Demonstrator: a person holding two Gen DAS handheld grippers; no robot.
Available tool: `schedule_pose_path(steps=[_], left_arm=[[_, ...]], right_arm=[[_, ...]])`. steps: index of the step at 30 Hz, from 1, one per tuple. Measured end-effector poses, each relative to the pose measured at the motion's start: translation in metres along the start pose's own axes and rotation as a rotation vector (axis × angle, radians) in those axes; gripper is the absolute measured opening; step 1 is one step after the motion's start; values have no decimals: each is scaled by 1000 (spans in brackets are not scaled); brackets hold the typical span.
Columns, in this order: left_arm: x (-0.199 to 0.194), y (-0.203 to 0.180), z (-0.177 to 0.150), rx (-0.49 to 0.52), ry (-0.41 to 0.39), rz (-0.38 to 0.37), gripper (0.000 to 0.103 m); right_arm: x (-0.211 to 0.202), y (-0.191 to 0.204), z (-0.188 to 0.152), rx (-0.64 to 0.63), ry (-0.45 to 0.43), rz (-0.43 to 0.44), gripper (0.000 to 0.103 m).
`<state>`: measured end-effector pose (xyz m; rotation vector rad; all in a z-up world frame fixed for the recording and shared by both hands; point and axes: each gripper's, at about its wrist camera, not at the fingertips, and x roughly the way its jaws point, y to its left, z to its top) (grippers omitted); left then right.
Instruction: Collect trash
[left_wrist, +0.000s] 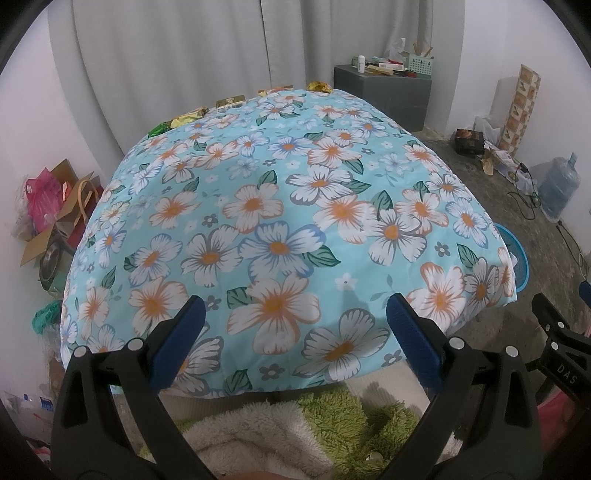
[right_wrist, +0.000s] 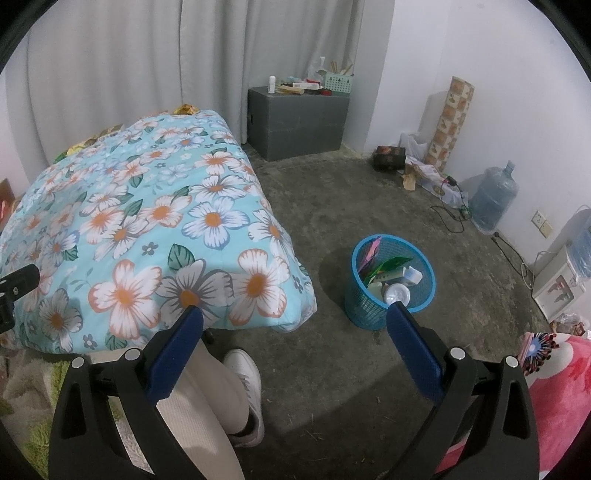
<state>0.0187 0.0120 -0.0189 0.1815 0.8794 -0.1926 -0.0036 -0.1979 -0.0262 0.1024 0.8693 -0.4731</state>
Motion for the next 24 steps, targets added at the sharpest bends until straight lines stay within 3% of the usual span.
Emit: schedule_pose_path(steps=[24], left_arm=[[-1, 0, -1, 1, 0, -2, 94]], right_arm=[[0, 0, 0, 3, 0, 1, 97]])
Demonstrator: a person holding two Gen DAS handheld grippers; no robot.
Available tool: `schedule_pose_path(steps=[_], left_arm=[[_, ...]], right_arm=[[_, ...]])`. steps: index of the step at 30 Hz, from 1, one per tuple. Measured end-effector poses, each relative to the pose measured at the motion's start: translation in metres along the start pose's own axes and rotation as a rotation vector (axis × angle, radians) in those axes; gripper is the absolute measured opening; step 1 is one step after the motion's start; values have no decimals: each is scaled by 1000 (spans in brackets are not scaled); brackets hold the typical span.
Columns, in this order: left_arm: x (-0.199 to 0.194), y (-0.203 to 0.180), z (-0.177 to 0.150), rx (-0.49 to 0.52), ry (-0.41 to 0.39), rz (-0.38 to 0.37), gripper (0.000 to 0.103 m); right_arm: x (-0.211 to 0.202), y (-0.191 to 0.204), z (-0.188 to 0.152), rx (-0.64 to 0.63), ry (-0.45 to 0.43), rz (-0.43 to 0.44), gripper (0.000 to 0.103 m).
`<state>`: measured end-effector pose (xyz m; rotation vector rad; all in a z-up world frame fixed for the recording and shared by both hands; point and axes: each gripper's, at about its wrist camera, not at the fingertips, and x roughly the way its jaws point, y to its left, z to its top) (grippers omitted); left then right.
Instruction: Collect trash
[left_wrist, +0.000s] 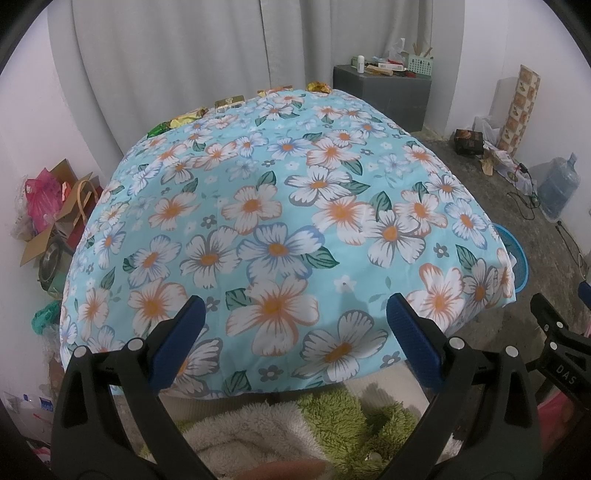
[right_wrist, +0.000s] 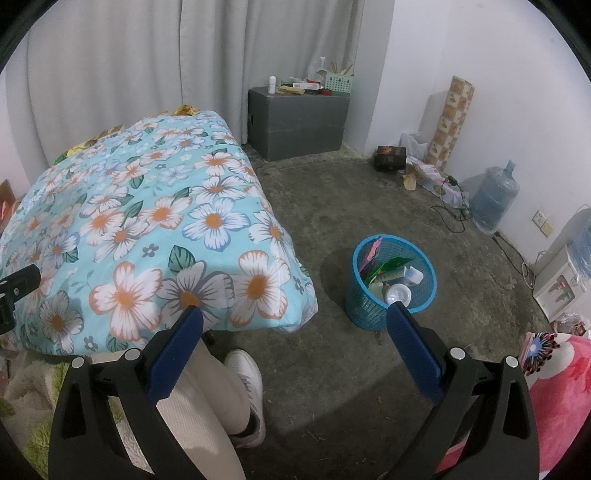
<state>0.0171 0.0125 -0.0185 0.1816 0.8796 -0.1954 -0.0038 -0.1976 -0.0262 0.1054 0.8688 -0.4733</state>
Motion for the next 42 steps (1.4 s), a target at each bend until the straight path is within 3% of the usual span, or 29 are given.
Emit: schedule_pose_path(steps=[42], left_arm=[[-2, 4, -4, -5, 18, 2, 94]], right_arm=[[3, 25, 5, 7, 2, 12, 97]])
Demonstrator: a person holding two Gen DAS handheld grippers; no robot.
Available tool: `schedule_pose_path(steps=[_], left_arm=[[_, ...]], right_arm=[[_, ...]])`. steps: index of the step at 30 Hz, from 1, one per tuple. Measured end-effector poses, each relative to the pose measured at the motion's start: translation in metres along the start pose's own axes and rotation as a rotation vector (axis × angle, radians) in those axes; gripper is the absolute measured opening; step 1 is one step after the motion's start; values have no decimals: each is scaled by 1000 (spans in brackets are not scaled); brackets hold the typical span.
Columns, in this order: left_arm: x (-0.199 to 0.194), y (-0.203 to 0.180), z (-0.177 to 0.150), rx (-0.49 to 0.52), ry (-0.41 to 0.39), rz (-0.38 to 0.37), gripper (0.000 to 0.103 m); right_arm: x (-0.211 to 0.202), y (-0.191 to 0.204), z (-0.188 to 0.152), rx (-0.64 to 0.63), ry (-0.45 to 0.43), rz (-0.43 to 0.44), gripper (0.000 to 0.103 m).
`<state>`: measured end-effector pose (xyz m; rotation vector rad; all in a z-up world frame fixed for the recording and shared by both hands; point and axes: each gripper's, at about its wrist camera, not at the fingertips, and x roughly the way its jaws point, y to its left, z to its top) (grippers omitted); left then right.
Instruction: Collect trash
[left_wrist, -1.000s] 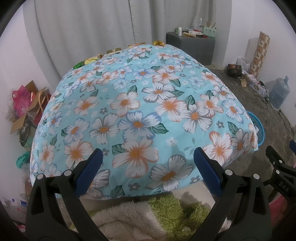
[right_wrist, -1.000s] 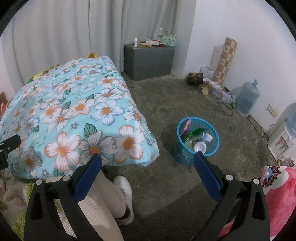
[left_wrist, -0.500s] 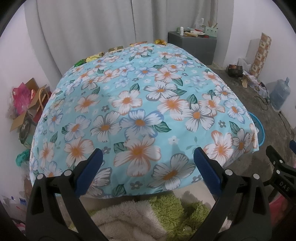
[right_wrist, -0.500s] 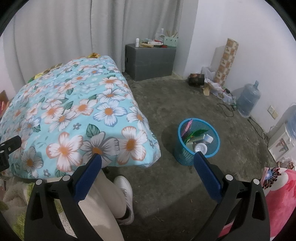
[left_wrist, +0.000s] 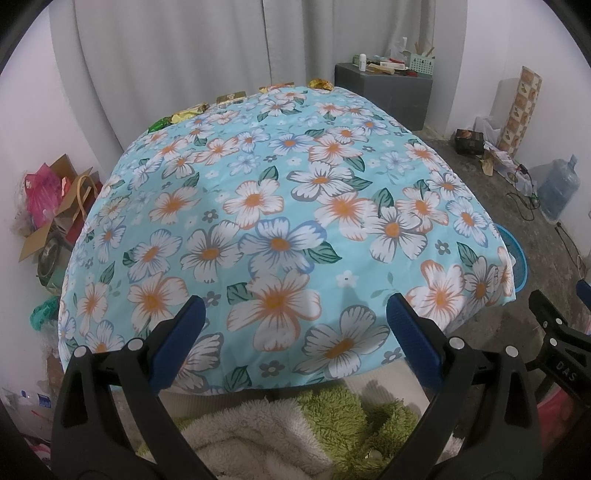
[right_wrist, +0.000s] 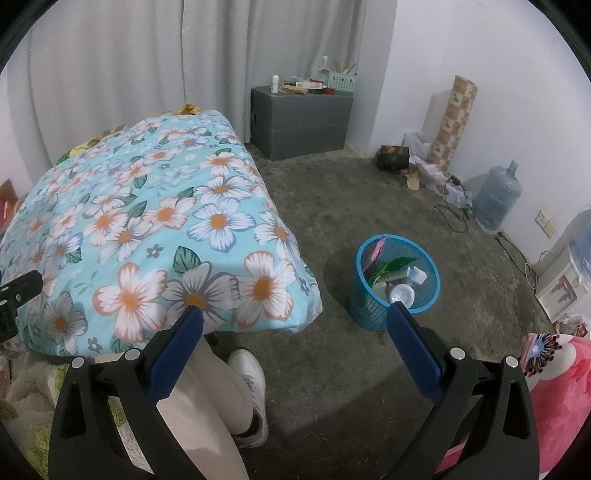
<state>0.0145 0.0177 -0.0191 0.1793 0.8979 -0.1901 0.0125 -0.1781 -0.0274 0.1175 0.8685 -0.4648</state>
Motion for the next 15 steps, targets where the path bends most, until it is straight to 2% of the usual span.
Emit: schedule_pose_path(steps=[15], left_arm=[[3, 3, 3, 3, 0, -4, 94]], right_arm=[[2, 1, 1, 2, -1, 5, 97]])
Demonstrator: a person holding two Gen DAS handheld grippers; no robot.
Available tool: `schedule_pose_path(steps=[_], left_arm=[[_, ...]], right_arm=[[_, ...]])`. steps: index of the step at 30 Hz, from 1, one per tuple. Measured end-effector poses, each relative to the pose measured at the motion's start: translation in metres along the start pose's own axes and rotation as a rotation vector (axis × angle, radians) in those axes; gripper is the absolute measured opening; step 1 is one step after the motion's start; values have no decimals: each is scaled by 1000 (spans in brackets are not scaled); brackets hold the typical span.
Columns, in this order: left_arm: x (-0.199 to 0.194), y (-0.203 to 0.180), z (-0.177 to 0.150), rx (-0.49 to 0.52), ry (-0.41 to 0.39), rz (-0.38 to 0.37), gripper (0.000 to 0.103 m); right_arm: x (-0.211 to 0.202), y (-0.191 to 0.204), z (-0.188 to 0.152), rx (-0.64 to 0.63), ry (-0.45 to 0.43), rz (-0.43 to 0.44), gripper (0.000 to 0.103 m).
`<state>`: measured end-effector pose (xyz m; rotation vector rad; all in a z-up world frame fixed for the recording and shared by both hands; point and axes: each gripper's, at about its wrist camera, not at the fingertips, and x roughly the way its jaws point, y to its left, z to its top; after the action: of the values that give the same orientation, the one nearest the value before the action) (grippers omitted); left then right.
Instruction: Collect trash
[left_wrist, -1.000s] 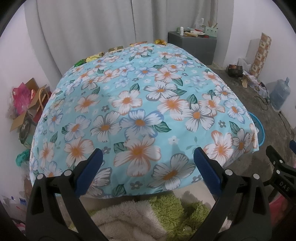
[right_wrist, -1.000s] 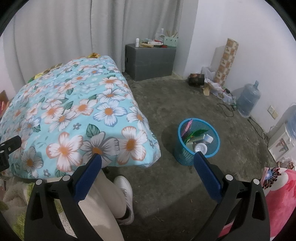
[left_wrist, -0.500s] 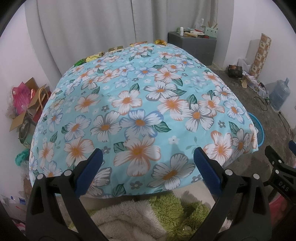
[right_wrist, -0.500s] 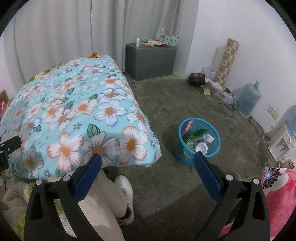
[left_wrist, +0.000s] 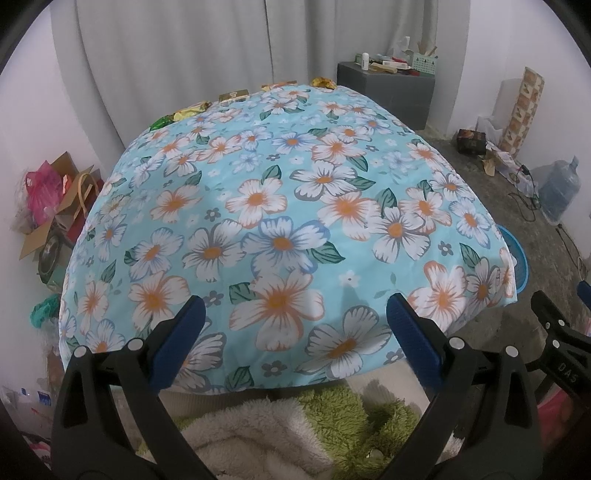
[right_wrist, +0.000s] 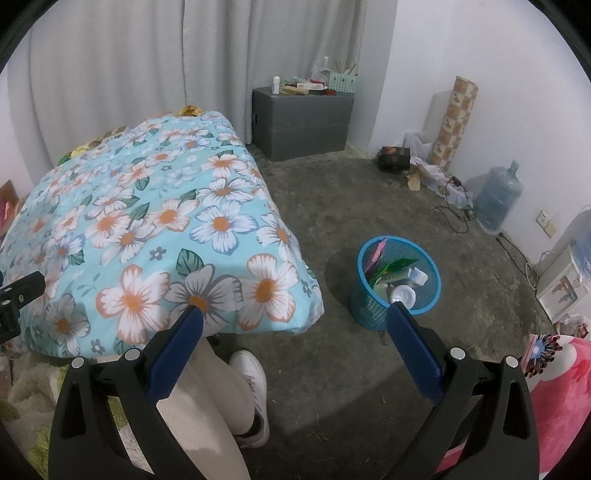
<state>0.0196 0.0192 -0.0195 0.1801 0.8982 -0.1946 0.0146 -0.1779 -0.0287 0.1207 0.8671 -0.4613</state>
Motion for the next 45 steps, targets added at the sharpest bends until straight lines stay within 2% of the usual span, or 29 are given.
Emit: schedule_pose_path(steps=[45], left_arm=[[1, 7, 1, 5, 6, -7, 94]], right_arm=[[-1, -4, 0, 3, 0, 4, 97]])
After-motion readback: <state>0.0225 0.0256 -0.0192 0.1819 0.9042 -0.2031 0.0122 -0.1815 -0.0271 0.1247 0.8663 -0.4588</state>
